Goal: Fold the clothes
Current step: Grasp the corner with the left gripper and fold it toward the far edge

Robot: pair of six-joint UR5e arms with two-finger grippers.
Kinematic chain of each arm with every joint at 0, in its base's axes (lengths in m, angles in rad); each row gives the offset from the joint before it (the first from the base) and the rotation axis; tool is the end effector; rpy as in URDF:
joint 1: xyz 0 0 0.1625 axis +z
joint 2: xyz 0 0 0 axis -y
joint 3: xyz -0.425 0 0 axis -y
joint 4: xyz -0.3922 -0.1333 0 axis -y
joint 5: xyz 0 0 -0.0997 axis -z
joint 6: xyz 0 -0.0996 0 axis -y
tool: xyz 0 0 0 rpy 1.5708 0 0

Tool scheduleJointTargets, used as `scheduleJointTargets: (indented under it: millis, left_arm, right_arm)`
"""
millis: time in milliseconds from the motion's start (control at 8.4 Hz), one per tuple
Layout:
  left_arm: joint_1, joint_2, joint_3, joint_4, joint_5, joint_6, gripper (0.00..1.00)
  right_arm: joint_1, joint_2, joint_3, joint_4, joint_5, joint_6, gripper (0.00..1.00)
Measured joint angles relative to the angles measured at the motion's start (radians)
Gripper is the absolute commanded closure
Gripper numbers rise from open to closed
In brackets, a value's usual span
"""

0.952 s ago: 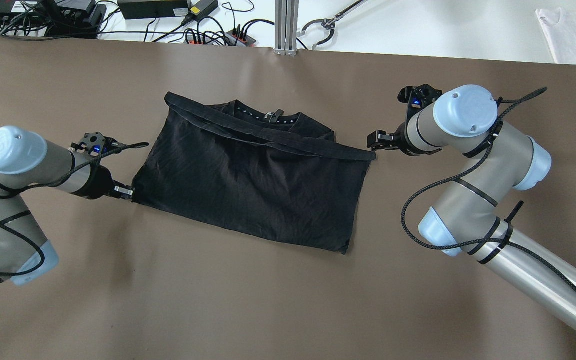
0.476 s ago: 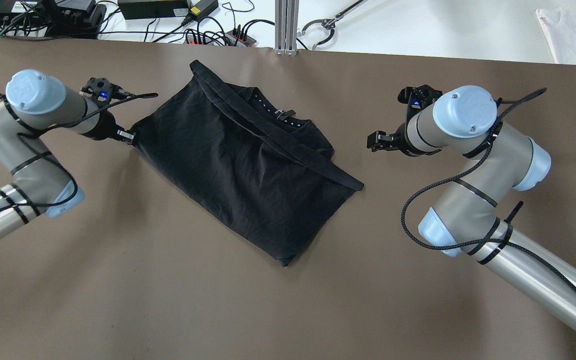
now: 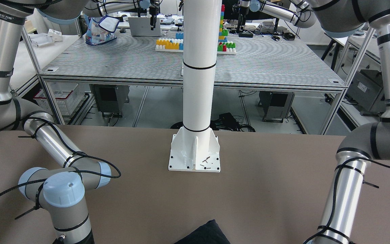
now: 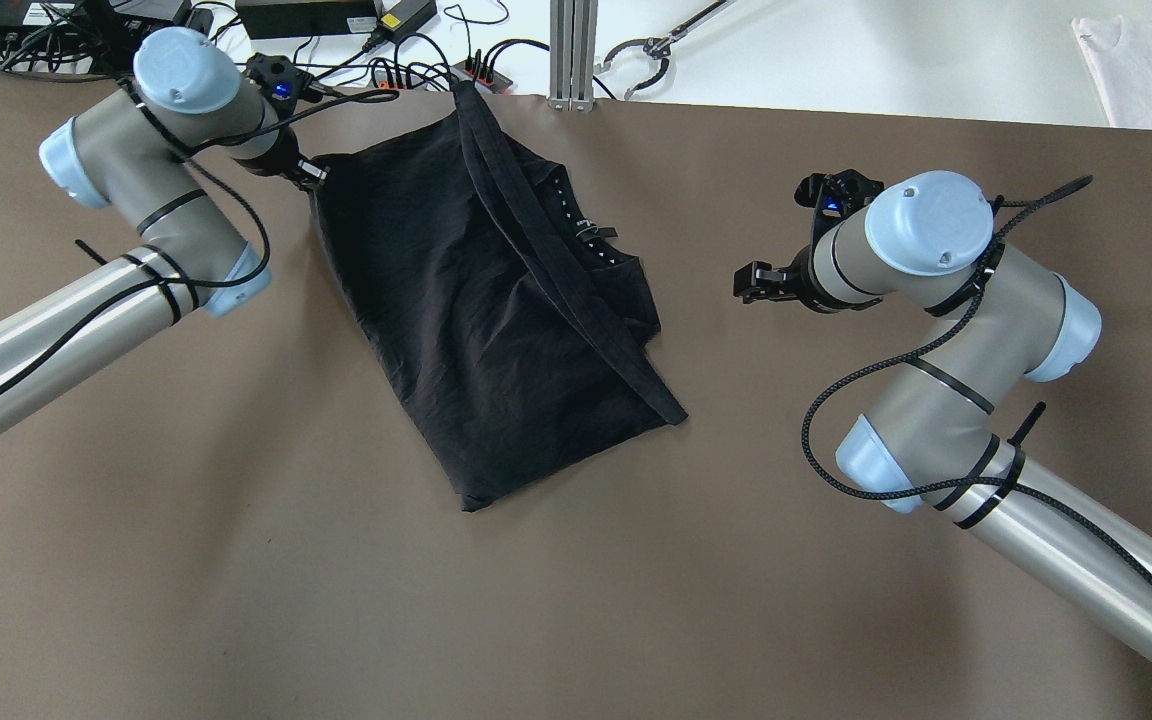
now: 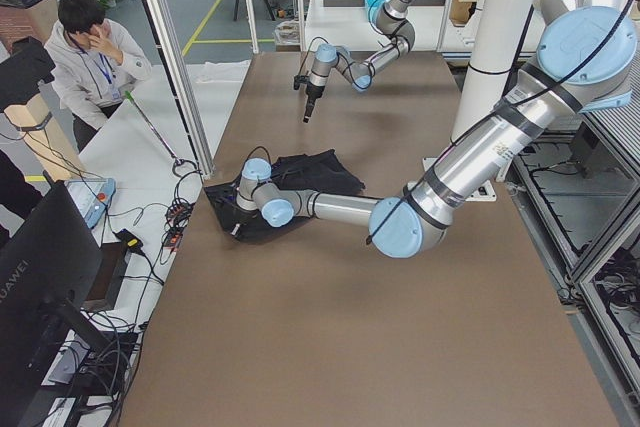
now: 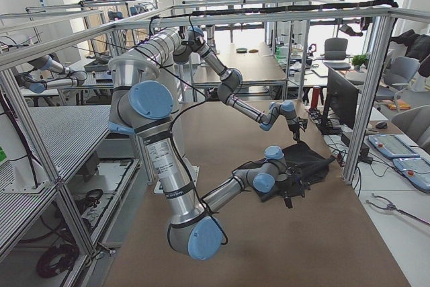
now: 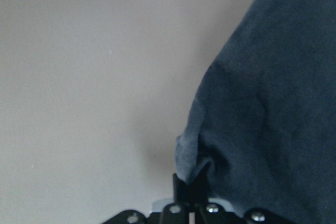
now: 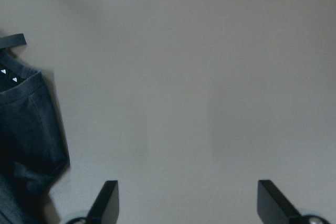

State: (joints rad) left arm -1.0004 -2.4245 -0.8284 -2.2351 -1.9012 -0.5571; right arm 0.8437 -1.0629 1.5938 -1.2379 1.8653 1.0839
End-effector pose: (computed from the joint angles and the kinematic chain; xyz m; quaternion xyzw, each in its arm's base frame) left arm 0.3725 -0.7677 0.3957 0.2339 0.3280 0.0683 0.9127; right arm -0.3754 -0.5790 0.3214 0.1508 -0.4080 0.0990 0.8950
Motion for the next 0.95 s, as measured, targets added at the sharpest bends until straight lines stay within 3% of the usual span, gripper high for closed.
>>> scheduleJointTargets:
  millis: [119, 238, 595, 952]
  left_arm:
    - [0.003, -0.088, 0.128, -0.002, 0.025, 0.009, 1.00]
    - [0.006, -0.139, 0.207, -0.005, 0.043, 0.019, 0.01]
    - [-0.007, -0.181, 0.248, -0.012, 0.056, 0.036, 0.00]
    - [-0.077, -0.176, 0.229, -0.014, -0.037, 0.076, 0.00]
  right_arm:
    - [0.000, 0.002, 0.000, 0.000, 0.000, 0.000, 0.07]
    - [0.000, 0.003, -0.001, 0.000, -0.001, 0.000, 0.07]
    - [0.000, 0.011, -0.004, 0.001, -0.004, 0.004, 0.09]
    - [-0.011, 0.077, -0.057, 0.005, -0.034, 0.142, 0.10]
